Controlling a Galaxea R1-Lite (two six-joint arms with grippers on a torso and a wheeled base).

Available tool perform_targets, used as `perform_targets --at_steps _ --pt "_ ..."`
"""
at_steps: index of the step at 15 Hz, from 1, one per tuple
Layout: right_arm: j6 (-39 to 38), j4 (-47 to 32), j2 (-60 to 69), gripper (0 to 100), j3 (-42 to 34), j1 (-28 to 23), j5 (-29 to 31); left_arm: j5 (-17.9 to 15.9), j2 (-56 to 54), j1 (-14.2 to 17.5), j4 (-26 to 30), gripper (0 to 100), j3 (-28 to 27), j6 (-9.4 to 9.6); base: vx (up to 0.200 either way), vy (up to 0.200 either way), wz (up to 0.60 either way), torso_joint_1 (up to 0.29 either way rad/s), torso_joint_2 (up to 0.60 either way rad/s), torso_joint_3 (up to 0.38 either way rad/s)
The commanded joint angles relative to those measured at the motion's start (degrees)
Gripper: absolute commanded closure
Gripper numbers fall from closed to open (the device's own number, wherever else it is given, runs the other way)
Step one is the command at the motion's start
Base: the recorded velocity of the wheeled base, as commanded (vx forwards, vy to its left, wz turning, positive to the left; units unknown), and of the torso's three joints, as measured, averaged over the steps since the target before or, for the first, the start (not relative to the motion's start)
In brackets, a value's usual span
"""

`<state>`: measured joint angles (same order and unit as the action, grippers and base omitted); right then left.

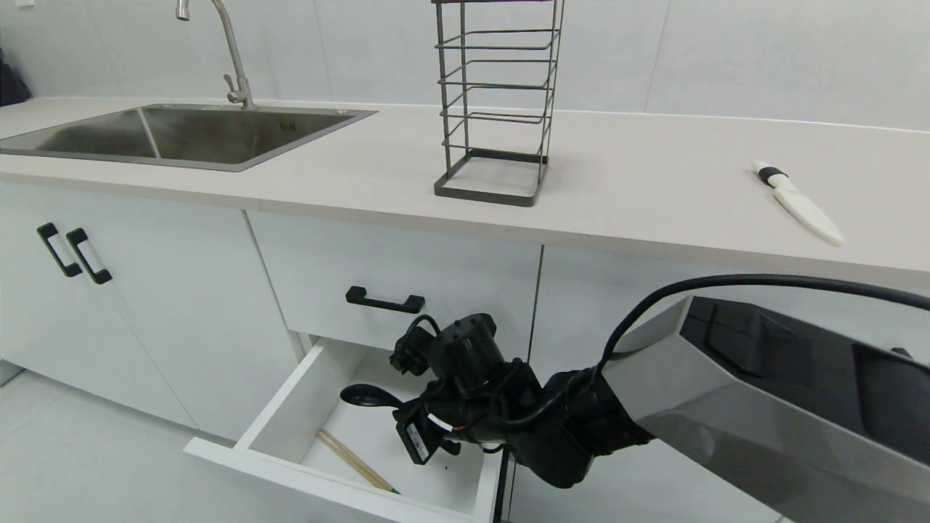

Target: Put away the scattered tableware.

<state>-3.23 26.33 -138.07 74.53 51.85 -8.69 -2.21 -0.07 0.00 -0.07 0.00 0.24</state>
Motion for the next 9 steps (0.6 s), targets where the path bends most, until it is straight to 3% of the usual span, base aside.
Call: perform_targets --at_steps 1,9 --pt "-0.02 -0.49 -1.59 100 1.23 -0.25 -0.01 0.01 0.07 0.0 -0.01 0 0.0 0.02 0.0 0.0 0.0 0.0 0.0 0.0" --pt "-0.02 -0.67 -5.28 100 4.04 -0.52 1.92 0.01 0.07 0.0 -0.01 0 0.0 0.02 0.0 0.0 0.0 0.0 0.0 0.0"
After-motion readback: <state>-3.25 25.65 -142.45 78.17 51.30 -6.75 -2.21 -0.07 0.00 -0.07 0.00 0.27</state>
